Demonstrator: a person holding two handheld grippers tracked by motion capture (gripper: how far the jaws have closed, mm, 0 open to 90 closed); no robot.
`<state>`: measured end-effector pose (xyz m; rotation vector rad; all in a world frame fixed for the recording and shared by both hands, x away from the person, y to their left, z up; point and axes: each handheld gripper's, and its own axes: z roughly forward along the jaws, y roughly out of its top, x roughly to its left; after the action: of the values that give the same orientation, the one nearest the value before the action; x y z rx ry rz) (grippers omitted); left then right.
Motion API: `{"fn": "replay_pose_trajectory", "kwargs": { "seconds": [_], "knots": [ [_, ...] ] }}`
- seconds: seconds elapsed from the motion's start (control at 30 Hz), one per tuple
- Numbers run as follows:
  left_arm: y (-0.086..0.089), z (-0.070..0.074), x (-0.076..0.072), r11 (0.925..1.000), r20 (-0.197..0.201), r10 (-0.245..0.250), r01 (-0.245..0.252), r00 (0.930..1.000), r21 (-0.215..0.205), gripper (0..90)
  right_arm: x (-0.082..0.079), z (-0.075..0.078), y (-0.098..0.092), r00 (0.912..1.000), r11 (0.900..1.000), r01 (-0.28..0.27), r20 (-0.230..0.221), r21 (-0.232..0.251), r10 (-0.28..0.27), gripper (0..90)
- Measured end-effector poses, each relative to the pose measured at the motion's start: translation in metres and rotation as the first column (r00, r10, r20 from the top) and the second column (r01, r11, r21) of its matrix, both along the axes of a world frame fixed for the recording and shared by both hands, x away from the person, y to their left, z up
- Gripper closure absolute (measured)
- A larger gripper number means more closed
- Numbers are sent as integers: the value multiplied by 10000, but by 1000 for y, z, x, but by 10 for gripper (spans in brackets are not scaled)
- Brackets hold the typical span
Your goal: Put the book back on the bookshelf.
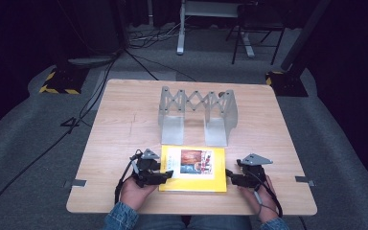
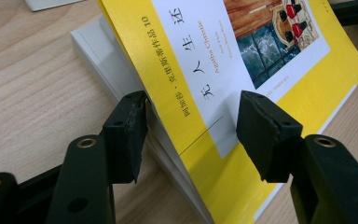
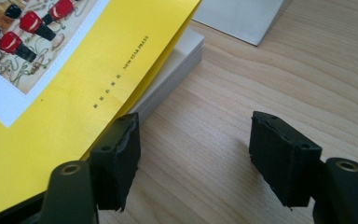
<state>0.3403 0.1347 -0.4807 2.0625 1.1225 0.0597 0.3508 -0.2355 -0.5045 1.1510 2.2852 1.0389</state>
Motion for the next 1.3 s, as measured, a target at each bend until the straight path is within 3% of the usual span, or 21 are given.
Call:
{"fn": "replay_pose_trajectory", "kwargs": {
  "seconds": [0.17,0.23,0.4,0.47,0.57,0.67,0.83,0.97,1.17,1.3],
  "knots": [
    [0,2,0,9999,-14,94,-94,10000,-51,473,0,0,0,10000,10000,18,6,15,-18,342],
    [1,2,1,9992,-134,263,-267,9996,-288,491,0,0,1,10000,10000,24,8,16,-24,344],
    [5,12,-7,9944,437,367,-322,9984,-1006,537,0,0,1,9999,9999,106,18,33,-106,354],
    [4,15,-8,9922,524,101,-35,9986,-1250,540,0,0,1,9999,9999,144,27,18,-144,358],
    [2,12,-6,9938,382,213,-170,9990,-1100,552,0,0,2,9999,9999,145,27,26,-145,358],
    [5,10,-5,9916,223,288,-258,9993,-1264,600,0,0,2,9999,9999,144,32,22,-144,358],
    [6,11,-6,9930,409,430,-382,9982,-1114,738,0,0,2,9999,9999,145,30,22,-146,358],
    [7,14,-9,9926,674,262,-180,9974,-1197,851,0,0,1,9999,9999,148,28,16,-148,358],
    [7,25,-13,9905,855,21,97,9963,-1371,876,-2,0,1,9998,9998,193,43,-7,-193,353],
    [6,36,-15,9886,970,-97,241,9952,-1489,878,-6,2,1,9993,9992,102,367,-391,-88,393]
  ]
}}
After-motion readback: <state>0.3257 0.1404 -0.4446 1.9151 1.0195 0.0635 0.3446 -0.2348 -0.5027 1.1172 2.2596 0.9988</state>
